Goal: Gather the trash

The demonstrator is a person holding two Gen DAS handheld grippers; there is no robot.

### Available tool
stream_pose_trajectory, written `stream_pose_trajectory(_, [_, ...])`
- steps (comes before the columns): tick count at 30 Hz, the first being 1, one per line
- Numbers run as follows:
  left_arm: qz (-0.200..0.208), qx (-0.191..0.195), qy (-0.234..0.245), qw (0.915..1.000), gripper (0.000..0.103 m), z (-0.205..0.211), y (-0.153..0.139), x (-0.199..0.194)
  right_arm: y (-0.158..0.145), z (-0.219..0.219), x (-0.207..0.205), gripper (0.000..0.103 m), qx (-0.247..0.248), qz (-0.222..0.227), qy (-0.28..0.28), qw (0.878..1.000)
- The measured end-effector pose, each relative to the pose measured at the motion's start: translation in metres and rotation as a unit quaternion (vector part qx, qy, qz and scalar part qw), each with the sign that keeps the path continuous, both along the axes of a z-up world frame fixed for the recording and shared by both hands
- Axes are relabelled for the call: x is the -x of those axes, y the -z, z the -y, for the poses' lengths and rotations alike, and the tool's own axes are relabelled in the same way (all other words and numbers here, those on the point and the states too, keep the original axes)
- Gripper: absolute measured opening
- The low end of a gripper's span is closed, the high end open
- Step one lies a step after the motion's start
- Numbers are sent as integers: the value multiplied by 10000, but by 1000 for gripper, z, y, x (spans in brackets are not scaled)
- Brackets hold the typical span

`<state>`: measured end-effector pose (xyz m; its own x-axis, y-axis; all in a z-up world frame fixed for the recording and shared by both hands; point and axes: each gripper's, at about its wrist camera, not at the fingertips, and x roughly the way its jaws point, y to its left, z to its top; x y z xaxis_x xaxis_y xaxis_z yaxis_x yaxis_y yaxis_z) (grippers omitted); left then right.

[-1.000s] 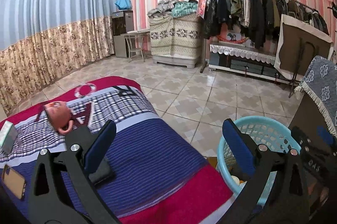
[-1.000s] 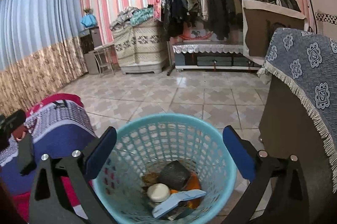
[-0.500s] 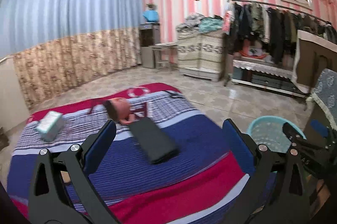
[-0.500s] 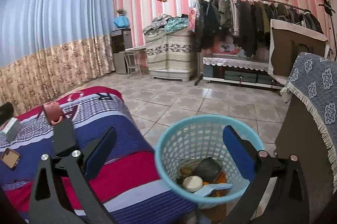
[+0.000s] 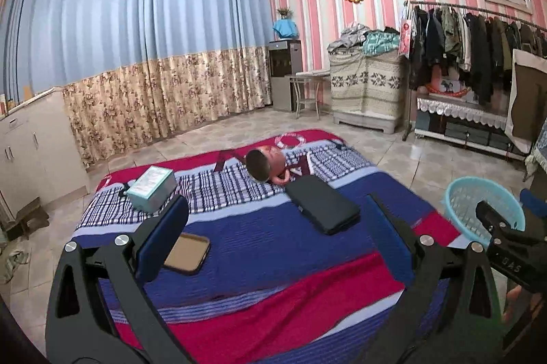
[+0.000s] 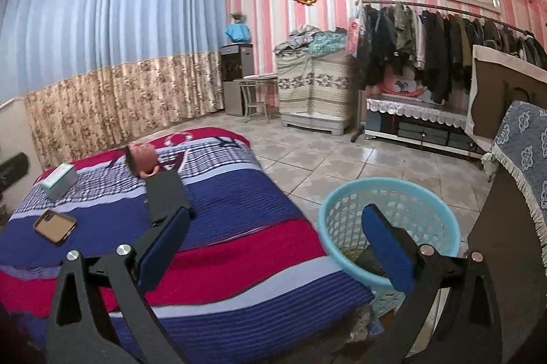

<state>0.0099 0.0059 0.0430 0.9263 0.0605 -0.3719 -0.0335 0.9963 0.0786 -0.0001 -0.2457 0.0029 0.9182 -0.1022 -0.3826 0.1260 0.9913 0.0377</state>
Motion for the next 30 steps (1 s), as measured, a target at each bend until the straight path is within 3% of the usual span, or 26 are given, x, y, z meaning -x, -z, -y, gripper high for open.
stream_pose_trajectory(4, [-160, 145, 58, 9998, 98, -8, 10, 4, 2, -15, 14, 98, 123, 13, -169, 9998])
stream_pose_trajectory(11, [22, 252, -69, 9997, 98, -15, 13, 17, 3, -26, 24, 98, 82, 47, -416, 9991])
stream_pose_trajectory(26, [23, 369, -88, 9993, 98, -22, 27, 18, 1, -29, 28, 98, 92, 128, -397, 9991])
stream_pose_trajectory(30, [73, 254, -89, 9996, 98, -19, 28, 19, 0, -30, 28, 98, 122, 135, -413, 9990])
